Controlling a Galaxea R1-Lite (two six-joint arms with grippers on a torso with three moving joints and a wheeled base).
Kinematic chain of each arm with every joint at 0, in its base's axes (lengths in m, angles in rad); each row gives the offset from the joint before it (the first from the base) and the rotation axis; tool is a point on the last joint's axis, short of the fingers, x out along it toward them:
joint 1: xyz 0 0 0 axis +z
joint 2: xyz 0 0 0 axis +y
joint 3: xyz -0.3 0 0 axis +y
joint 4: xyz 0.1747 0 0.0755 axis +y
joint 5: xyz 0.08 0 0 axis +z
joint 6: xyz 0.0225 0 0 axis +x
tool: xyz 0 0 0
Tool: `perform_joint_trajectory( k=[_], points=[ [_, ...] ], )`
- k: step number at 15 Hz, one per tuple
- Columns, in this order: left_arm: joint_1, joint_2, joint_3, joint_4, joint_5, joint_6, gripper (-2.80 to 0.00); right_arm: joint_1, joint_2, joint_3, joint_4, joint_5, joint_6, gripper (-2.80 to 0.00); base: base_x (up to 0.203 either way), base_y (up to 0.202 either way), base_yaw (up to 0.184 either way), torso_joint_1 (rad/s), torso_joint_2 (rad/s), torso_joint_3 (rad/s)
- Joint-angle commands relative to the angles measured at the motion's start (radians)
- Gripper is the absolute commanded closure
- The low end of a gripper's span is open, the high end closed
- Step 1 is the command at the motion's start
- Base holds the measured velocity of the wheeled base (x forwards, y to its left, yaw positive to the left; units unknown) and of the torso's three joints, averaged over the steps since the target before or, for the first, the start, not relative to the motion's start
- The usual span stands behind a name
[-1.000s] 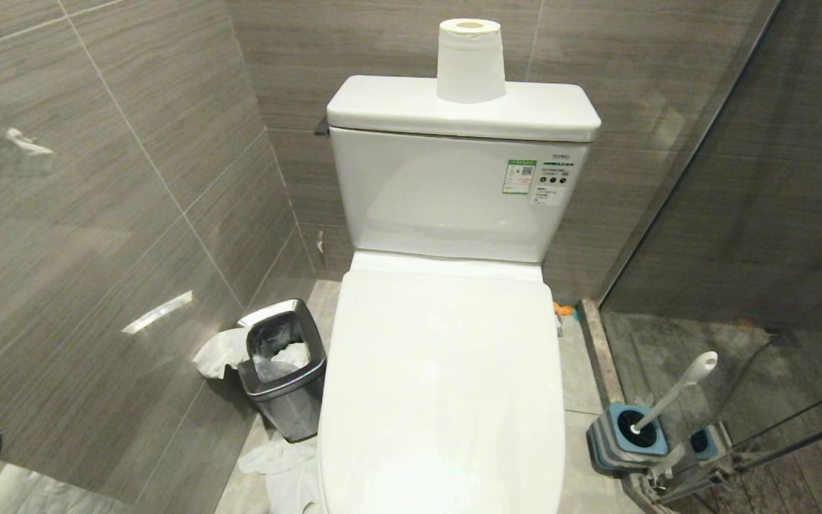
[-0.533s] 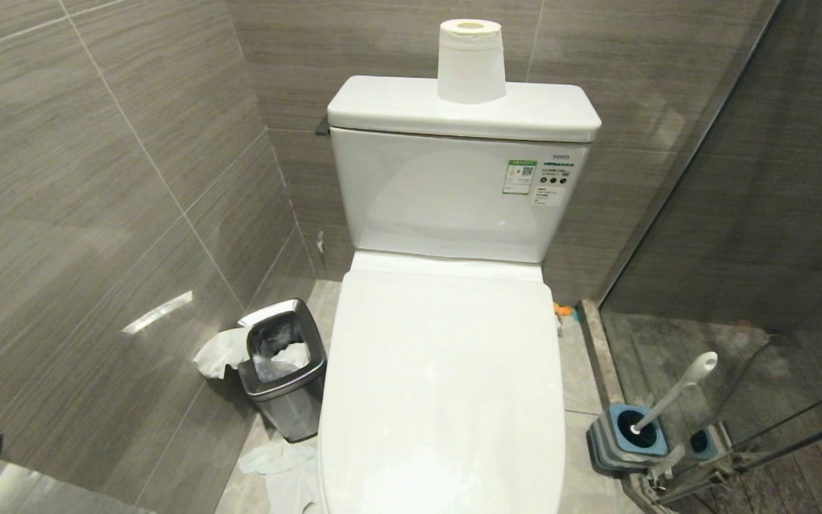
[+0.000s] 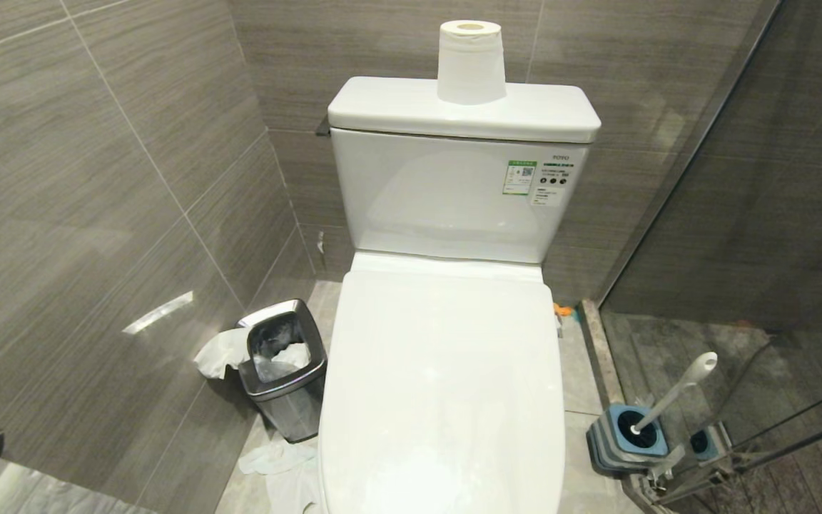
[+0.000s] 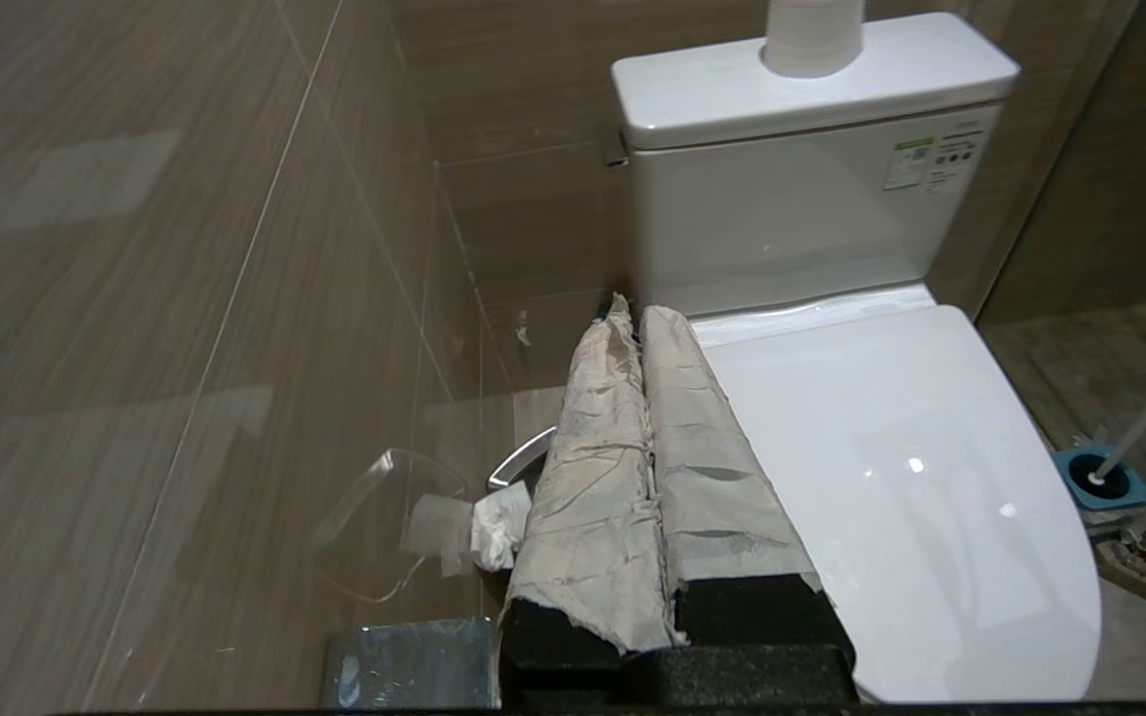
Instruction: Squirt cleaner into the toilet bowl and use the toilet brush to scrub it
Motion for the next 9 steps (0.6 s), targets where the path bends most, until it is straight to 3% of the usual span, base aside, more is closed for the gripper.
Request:
perform_joint_trajectory(
  k=[1,9],
  points=[
    [0.050,-0.080,0.042,0.006,-0.041,0.006,0.00,0.000,0.001,-0.001,0.000,0.000,0.000,0.00,0.000,0.000,0.000,0.000,0.00,0.000],
    [0.152,-0.287,0.265,-0.002,-0.030,0.034,0.00,0.000,0.001,-0.001,0.000,0.000,0.000,0.00,0.000,0.000,0.000,0.000,0.00,0.000]
  ],
)
